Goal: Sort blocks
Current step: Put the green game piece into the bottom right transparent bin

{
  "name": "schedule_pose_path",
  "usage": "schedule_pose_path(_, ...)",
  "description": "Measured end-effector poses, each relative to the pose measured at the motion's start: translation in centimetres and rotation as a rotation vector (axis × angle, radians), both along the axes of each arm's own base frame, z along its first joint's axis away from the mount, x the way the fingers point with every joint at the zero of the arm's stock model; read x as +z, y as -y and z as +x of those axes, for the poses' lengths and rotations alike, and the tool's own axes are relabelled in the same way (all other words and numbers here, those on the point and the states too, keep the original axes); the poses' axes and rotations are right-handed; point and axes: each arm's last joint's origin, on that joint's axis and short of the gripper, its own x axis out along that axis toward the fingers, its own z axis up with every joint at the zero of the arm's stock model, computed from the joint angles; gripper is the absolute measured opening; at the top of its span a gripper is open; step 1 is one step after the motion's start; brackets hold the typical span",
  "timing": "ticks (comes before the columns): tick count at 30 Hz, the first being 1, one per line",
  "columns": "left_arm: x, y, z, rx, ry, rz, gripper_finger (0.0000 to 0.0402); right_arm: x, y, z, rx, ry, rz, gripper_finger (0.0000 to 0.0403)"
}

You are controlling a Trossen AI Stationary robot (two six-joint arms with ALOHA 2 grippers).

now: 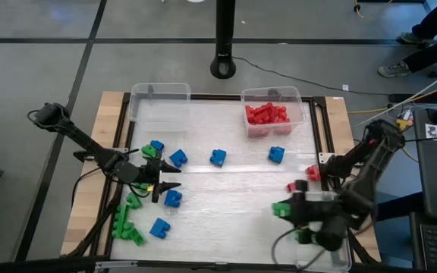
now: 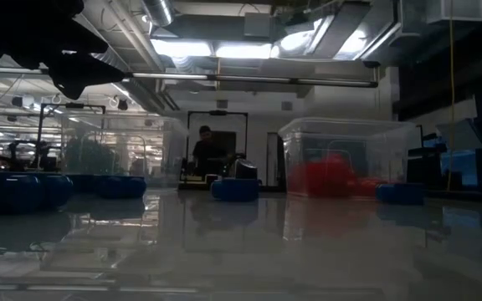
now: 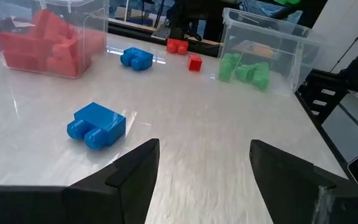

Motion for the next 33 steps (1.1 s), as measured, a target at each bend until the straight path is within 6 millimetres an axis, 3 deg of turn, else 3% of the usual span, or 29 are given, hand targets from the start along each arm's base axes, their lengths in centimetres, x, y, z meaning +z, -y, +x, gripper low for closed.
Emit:
schedule_pose_path(8,-0.2,0.0,-0.1,0.001,-0.019,0.01,0.0239,-1.4,-0.2,-5.6,-0.17,-0.231,0.086,0.0183)
schedule_pose_path(13,-0.2,0.0,-0.1,0.001,-0.02,0.009,0.0239,-2.9,-0.3,-6.9,-0.287,-0.339,0.154,0.0221)
schedule_pose_path(18,-0.2,0.0,-0.1,0.001,-0.019,0.009,0.0239,-4.0,-0.2,-7.3,-0.361,-0.488,0.197,0.0285)
schedule_pose_path(23,-0.2,0.0,-0.1,0.001,-0.02,0.014,0.0239,-3.4,0.1,-6.6,-0.328,-0.506,0.215,0.0345)
schedule_pose_path(29,-0.2,0.0,0.0,0.0,-0.019,0.015,0.0239,0.5,0.8,-3.4,-0.227,-0.13,0.119,0.0372)
schedule_pose_path(33,-0.1,-0.2,0.0,0.004,-0.014,0.031,0.0239,1.1,1.9,0.1,-0.17,0.045,-0.048,0.0374)
